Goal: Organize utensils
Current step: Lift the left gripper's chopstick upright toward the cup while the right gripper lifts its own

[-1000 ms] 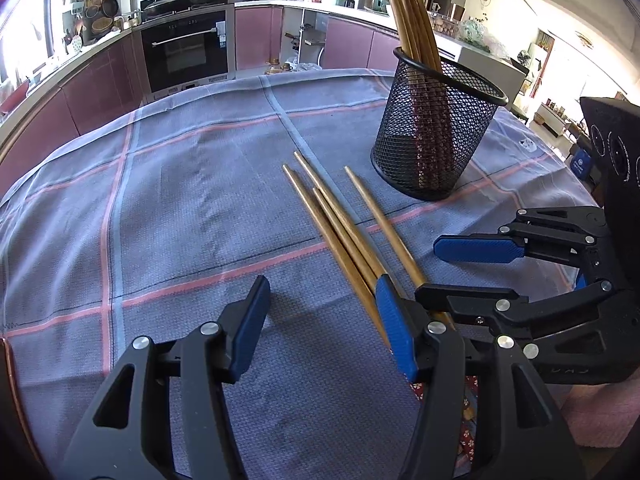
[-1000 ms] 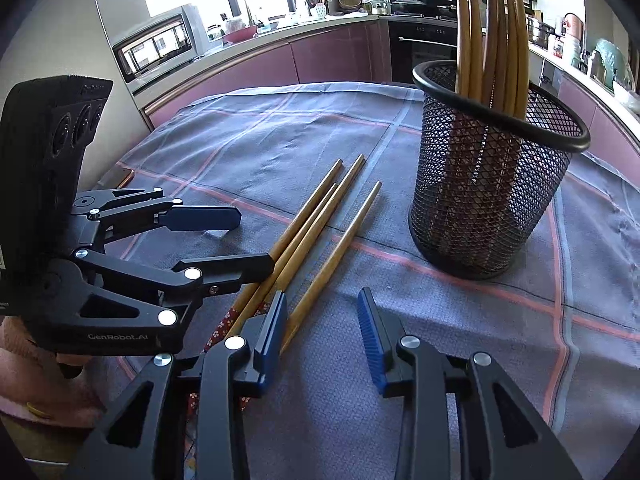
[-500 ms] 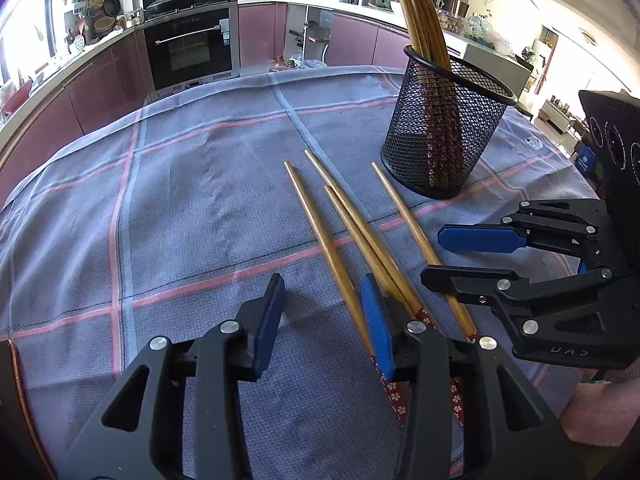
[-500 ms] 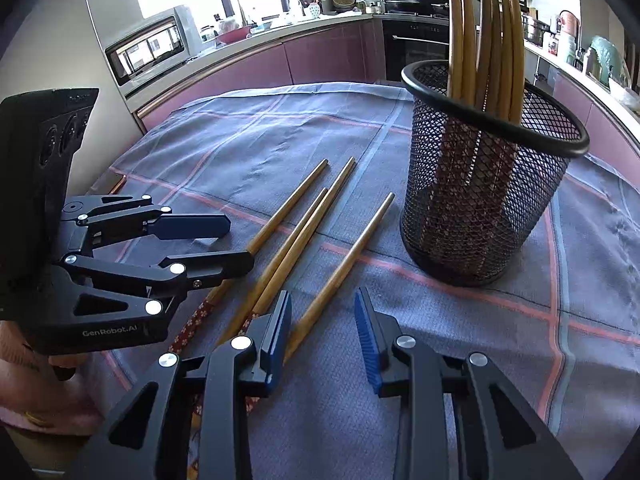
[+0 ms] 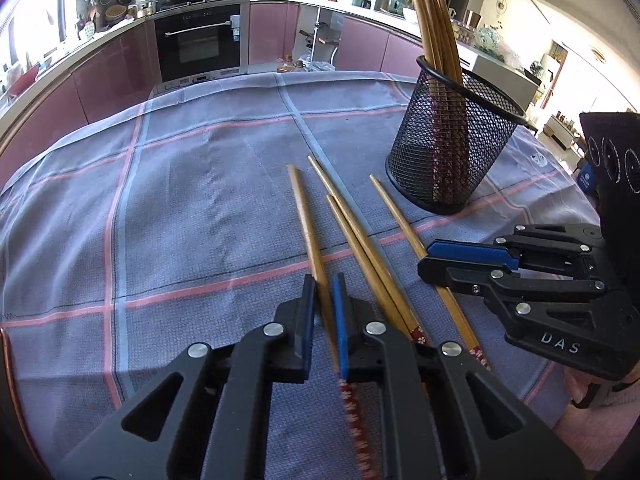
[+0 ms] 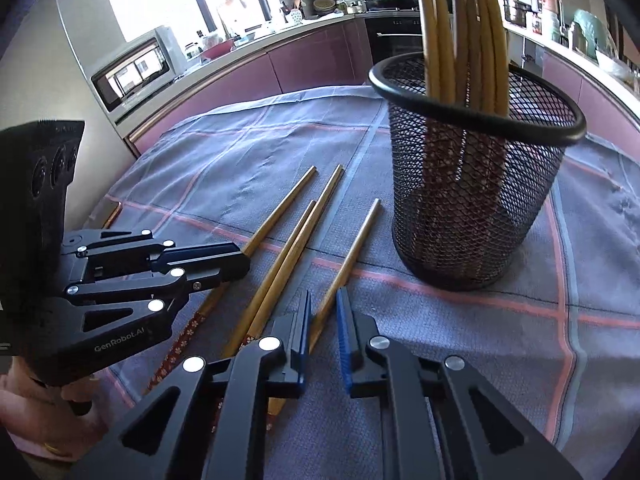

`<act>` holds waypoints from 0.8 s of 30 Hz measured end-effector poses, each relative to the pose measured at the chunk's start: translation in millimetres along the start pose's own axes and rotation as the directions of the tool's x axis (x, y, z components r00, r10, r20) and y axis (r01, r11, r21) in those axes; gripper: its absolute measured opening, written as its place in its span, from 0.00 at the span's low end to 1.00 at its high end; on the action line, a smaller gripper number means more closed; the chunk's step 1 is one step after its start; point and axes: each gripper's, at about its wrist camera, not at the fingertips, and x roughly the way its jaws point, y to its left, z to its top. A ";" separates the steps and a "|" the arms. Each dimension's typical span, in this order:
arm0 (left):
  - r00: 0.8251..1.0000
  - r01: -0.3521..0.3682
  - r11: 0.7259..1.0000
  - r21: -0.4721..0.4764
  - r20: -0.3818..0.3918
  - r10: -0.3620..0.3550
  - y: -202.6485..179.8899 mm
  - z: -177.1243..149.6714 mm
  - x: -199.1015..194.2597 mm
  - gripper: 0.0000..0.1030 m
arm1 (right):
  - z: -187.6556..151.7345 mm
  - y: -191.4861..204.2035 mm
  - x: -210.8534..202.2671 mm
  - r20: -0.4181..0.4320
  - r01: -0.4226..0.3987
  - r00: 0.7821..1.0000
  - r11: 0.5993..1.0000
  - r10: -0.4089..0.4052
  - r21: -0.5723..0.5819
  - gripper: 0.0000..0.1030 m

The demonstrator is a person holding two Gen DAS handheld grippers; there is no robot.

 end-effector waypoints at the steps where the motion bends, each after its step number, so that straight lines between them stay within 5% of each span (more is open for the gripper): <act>1: 1.000 0.002 1.000 -0.011 0.006 -0.002 1.7 -0.7 -1.9 0.08 | -0.1 -1.4 -1.1 0.003 -0.002 1.000 1.000 0.002 0.008 0.07; 12: 0.999 0.053 0.998 0.018 0.004 -0.053 -2.7 -12.4 -13.9 0.08 | 1.8 9.1 -9.5 0.021 -0.063 0.998 0.997 0.064 -0.036 0.03; 19: 0.998 0.063 0.997 0.043 -0.028 -0.062 -6.9 -16.6 -6.8 0.11 | -0.4 9.4 -2.3 -0.016 0.025 1.000 0.997 -0.026 -0.067 0.18; 24: 0.998 0.064 0.996 0.060 -0.030 -0.063 -9.8 -13.2 -3.6 0.17 | 0.4 10.6 0.7 -0.004 0.049 0.999 0.996 -0.049 -0.072 0.06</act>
